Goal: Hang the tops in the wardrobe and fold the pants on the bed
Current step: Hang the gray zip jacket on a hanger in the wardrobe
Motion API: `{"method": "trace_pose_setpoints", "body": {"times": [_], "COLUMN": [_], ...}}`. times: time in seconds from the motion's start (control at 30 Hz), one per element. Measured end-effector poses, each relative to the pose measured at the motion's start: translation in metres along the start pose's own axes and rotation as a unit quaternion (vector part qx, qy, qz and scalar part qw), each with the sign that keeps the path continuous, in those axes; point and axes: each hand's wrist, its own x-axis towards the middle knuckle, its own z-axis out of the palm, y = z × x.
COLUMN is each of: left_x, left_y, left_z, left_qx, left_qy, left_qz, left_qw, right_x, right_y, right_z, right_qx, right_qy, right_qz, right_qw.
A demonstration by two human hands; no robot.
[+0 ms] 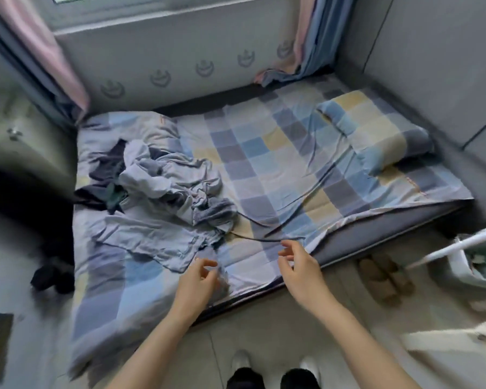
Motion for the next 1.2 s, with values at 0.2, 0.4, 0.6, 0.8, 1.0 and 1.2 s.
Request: {"method": "trace_pose_setpoints", "body": {"times": [0.2, 0.4, 0.6, 0.8, 1.0, 1.2], "left_x": [0.056, 0.148, 0.269, 0.356, 0.403, 0.436], "left_y": [-0.055, -0.081, -0.103, -0.158, -0.211, -0.245], "left_z": [-0.037, -0.041, -0.018, 0.011, 0.040, 0.057], "left_qx": [0.006, -0.011, -0.134, -0.191, -0.220, -0.295], "left_qy": [0.031, 0.024, 0.034, 0.031, 0.032, 0.055], "left_qz": [-0.115, -0.177, -0.255, -0.292, -0.306, -0.316], "left_qw": [0.993, 0.984, 0.957, 0.937, 0.926, 0.900], "right_x": [0.078, 0.204, 0.342, 0.445, 0.493, 0.521], "right_y": [-0.020, -0.020, 0.002, 0.033, 0.074, 0.102], "right_z": [0.064, 0.110, 0.178, 0.262, 0.337, 0.386], "right_qx": [-0.043, -0.133, -0.237, -0.402, -0.489, -0.549], "right_qy": [-0.116, -0.173, -0.218, -0.250, -0.240, -0.265], "right_qz": [0.010, -0.018, -0.056, -0.135, -0.161, -0.180], "right_qw": [0.992, 0.976, 0.945, 0.870, 0.823, 0.772]}}
